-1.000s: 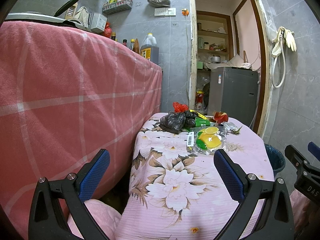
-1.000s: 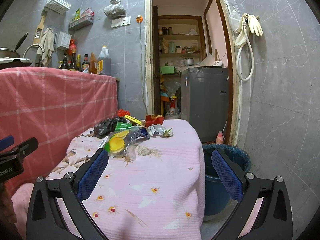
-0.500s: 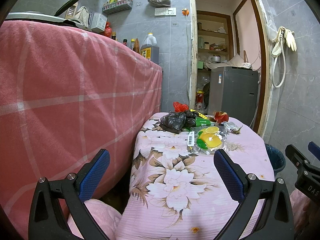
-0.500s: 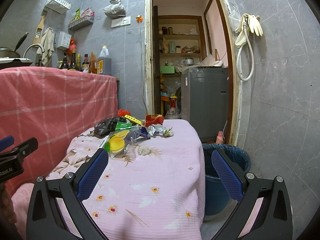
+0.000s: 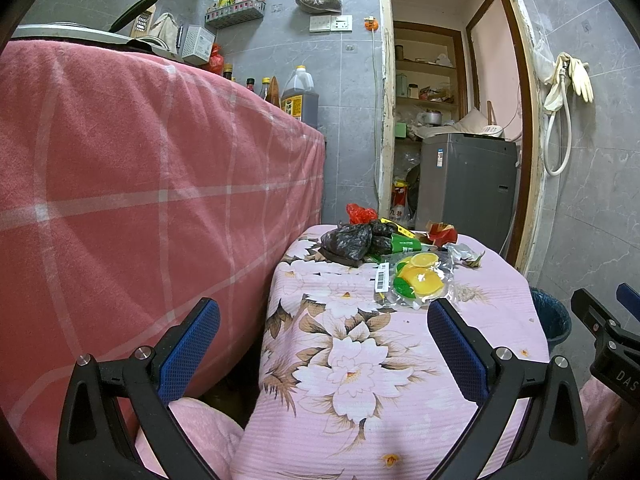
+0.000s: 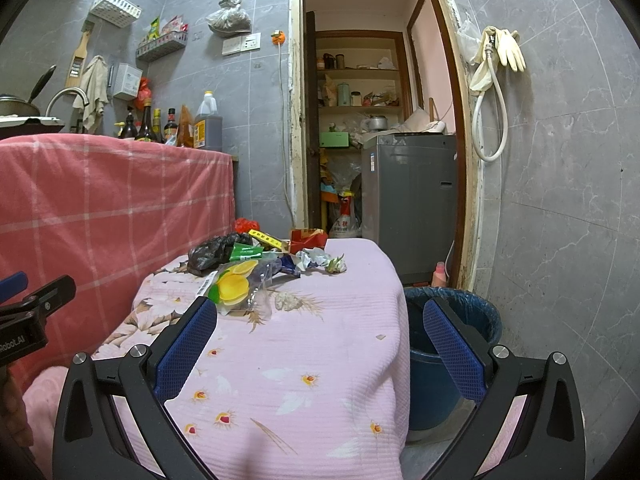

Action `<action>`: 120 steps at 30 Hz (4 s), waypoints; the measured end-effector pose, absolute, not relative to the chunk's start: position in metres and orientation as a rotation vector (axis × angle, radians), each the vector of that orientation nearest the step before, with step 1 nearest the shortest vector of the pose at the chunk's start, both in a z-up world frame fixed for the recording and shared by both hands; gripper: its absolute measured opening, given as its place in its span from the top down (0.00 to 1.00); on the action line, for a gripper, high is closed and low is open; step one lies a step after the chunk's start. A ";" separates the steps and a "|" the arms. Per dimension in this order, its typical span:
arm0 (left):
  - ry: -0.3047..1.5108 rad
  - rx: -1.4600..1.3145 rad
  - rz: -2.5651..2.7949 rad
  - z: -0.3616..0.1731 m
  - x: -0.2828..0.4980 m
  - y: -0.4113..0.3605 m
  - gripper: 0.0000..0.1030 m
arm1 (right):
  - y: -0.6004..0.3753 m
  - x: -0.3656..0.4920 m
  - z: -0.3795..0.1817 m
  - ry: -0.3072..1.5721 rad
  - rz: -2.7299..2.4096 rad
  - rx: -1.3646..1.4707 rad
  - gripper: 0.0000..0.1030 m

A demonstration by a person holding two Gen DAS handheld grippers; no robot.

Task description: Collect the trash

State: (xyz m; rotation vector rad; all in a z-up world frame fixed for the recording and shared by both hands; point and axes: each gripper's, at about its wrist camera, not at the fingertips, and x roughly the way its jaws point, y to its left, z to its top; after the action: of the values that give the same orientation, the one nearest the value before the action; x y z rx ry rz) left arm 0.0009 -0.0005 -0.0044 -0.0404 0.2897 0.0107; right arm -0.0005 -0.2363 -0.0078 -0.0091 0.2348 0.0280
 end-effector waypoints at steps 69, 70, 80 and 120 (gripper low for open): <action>0.600 0.014 -0.276 -0.013 0.200 -0.078 0.02 | -0.290 0.215 0.014 0.437 0.237 -0.138 0.12; 0.614 0.024 -0.276 -0.016 0.205 -0.081 0.02 | -0.291 0.221 0.012 0.453 0.245 -0.141 0.15; 0.732 0.032 -0.258 -0.029 0.232 -0.082 0.25 | -0.291 0.254 -0.016 0.598 0.317 -0.122 0.35; 0.777 -0.158 -0.359 -0.029 0.246 -0.055 1.00 | -0.245 0.319 -0.036 0.723 0.352 -0.228 0.67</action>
State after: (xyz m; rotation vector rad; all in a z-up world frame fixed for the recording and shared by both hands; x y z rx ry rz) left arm 0.2456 -0.0555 -0.0285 -0.1576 0.7772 -0.3589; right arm 0.3191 -0.2454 -0.0363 -0.2275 0.7234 0.3522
